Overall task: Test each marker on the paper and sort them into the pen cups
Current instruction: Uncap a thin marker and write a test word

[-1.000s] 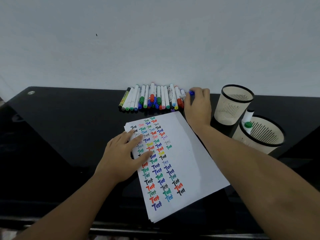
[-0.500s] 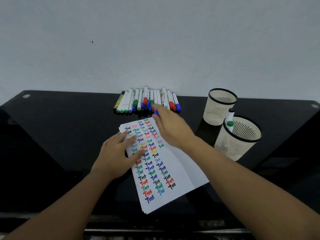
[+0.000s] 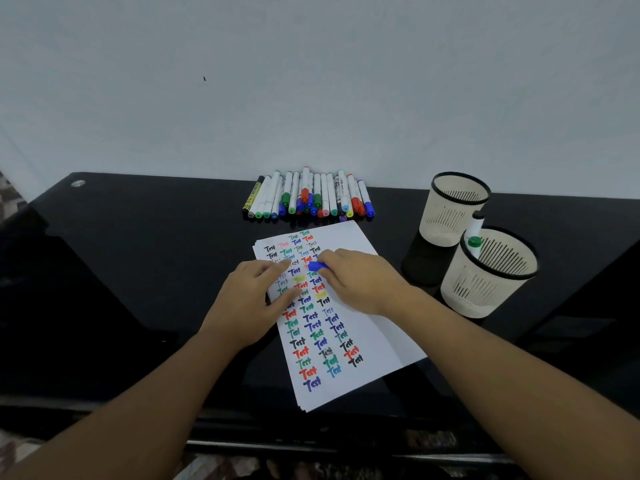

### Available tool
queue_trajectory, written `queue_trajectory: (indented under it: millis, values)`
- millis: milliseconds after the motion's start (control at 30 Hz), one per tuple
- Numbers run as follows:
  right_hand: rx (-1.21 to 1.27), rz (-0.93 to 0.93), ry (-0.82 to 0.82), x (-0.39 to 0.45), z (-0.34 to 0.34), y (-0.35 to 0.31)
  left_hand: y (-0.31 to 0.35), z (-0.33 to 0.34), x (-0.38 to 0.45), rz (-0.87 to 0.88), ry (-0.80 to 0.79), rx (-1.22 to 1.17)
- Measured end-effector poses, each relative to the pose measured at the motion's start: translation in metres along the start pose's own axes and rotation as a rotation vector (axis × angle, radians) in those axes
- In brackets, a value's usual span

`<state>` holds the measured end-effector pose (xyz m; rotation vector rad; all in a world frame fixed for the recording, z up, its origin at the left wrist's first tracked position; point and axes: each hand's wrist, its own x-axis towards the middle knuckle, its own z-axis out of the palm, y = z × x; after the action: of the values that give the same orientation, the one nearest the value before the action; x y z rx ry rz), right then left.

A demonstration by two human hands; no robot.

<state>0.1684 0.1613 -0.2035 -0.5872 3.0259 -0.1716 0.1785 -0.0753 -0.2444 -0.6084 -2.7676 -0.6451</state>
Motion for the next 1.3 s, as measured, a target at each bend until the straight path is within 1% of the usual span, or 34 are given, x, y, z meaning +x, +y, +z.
queue_trajectory:
  millis: [100, 367, 500, 600, 667, 733, 900, 967, 1000, 1067, 1133, 1167, 1233, 1300]
  values:
    - [-0.089, -0.043, 0.007, 0.003, 0.001, -0.005, 0.001, 0.000, 0.000, 0.017, 0.000, 0.003]
    - [-0.140, -0.119, 0.032, 0.007, 0.005, -0.015, -0.002, 0.001, -0.002, 0.116, 0.029, 0.029]
    - [-0.142, -0.138, 0.043, 0.005, 0.003, -0.020, -0.002, 0.001, -0.002, 0.146, 0.050, 0.027]
    - [-0.120, -0.133, 0.014, 0.006, 0.001, -0.020, -0.003, 0.002, -0.003, 0.172, 0.060, 0.034]
    - [-0.105, -0.135, -0.009, 0.006, -0.001, -0.020, -0.005, 0.004, -0.002, 0.174, 0.064, 0.033]
    - [-0.082, -0.135, 0.002, 0.002, -0.003, -0.020, -0.006, 0.005, -0.002, 0.161, 0.066, 0.029]
    - [0.152, -0.025, 0.041, -0.007, -0.012, -0.011, -0.005, 0.004, -0.001, 0.116, 0.047, 0.012]
    - [0.240, 0.025, 0.092, -0.011, -0.013, -0.003, -0.004, 0.003, 0.000, 0.082, 0.032, -0.001]
    - [0.328, 0.063, 0.133, -0.013, -0.013, 0.001, -0.004, 0.002, -0.001, 0.066, 0.028, -0.014]
    - [0.599, 0.169, 0.214, -0.020, -0.014, 0.005, -0.001, -0.001, -0.002, 0.046, 0.015, -0.046]
    - [0.854, 0.261, 0.192, -0.028, -0.013, 0.007, 0.001, -0.005, -0.003, 0.044, -0.040, -0.058]
    - [0.923, 0.277, 0.152, -0.032, -0.013, 0.009, 0.003, -0.006, -0.002, 0.052, -0.089, -0.040]
    - [0.913, 0.255, 0.093, -0.039, -0.010, 0.009, 0.007, -0.009, 0.000, 0.083, -0.212, 0.038]
    - [0.825, 0.228, 0.115, -0.046, -0.005, 0.009, 0.008, -0.011, 0.006, 0.135, -0.300, 0.114]
